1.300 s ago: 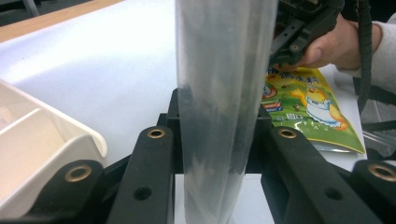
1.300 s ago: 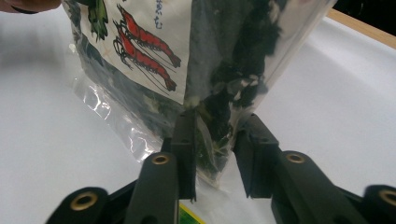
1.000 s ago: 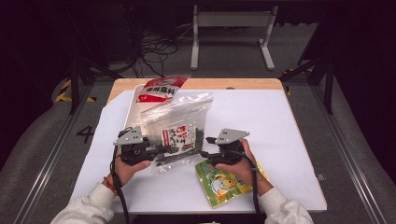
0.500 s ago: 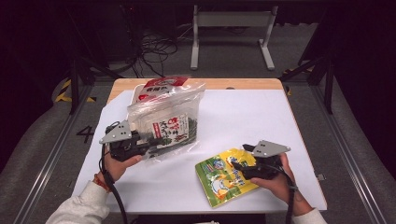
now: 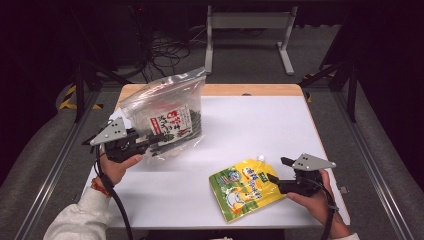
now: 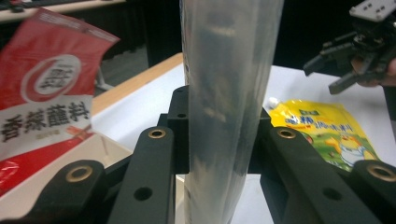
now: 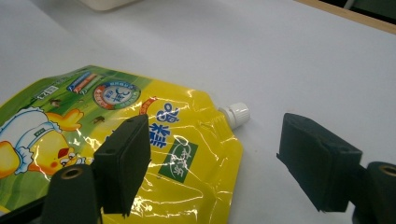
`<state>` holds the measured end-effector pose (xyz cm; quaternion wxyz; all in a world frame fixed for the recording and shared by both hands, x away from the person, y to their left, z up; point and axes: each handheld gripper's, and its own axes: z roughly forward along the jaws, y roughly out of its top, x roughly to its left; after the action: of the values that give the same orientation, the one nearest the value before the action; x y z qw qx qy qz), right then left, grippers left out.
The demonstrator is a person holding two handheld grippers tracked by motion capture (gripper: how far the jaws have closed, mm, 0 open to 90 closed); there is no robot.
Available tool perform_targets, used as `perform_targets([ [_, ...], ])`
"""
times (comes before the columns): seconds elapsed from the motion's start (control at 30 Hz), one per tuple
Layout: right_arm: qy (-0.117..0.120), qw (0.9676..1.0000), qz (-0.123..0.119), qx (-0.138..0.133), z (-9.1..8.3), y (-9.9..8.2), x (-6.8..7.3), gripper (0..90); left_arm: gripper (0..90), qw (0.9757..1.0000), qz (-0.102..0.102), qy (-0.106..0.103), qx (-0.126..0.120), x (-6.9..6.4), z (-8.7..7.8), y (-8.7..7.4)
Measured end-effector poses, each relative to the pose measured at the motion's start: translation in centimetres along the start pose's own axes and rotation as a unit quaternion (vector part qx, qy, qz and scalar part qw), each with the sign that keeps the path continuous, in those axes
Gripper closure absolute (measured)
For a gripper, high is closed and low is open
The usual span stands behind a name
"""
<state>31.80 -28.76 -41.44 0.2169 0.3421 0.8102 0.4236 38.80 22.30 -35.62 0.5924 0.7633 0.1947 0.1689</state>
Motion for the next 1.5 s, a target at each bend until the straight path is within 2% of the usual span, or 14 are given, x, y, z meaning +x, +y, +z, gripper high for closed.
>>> perform_targets([
  [0.03,0.002,1.0000,0.004,0.000,0.2,0.0,0.0,25.1,72.6,1.0000,0.001,0.008,0.001,0.4,-0.1,0.0],
  [0.13,0.005,1.0000,0.004,0.001,0.5,0.0,0.0,25.0,72.6,0.9999,0.001,0.016,0.000,0.9,-0.1,0.1],
  [0.27,0.007,1.0000,0.001,0.007,0.9,-0.2,0.2,24.6,72.6,0.9995,0.005,0.028,-0.011,1.4,-0.3,0.6],
  [0.33,0.012,0.9999,0.003,0.005,1.0,-0.2,0.3,24.4,72.5,0.9993,-0.001,0.031,-0.022,1.7,-0.5,0.8],
  [0.4,0.017,0.9998,0.005,0.006,1.2,-0.3,0.4,24.1,72.5,0.9988,0.006,0.041,-0.025,2.0,-0.8,1.0],
  [0.5,0.024,0.9995,-0.002,0.020,1.7,-0.7,0.8,23.8,72.5,0.9982,0.005,0.051,-0.032,2.6,-0.9,1.2],
  [0.73,0.030,0.9993,-0.003,0.020,2.0,-0.6,1.2,23.4,72.4,0.9964,0.029,0.079,-0.009,4.2,0.7,1.0],
  [0.93,0.033,0.9990,-0.001,0.031,2.5,-0.9,1.3,23.4,72.4,0.9937,0.047,0.102,0.007,5.6,1.9,0.6],
  [0.97,0.033,0.9989,-0.002,0.033,2.6,-1.0,1.3,23.3,72.4,0.9924,0.055,0.109,0.017,5.9,2.1,0.5],
  [1.03,0.034,0.9987,-0.002,0.037,2.7,-1.0,1.4,23.4,72.4,0.9913,0.051,0.119,0.024,6.3,2.6,0.1],
  [1.1,0.033,0.9987,-0.001,0.038,2.8,-1.1,1.4,23.3,72.4,0.9920,0.042,0.116,0.024,6.8,2.9,-0.3],
  [1.3,0.033,0.9986,0.001,0.041,2.8,-1.2,1.4,23.2,72.5,0.9920,0.034,0.118,0.030,7.5,3.3,-1.0],
  [1.4,0.037,0.9981,-0.001,0.050,3.0,-1.3,1.6,23.8,72.6,0.9918,0.050,0.111,0.040,7.5,3.2,-0.7],
  [1.5,0.042,0.9976,-0.003,0.056,3.2,-1.4,1.7,23.5,72.6,0.9904,0.052,0.122,0.041,7.5,2.7,0.0],
])
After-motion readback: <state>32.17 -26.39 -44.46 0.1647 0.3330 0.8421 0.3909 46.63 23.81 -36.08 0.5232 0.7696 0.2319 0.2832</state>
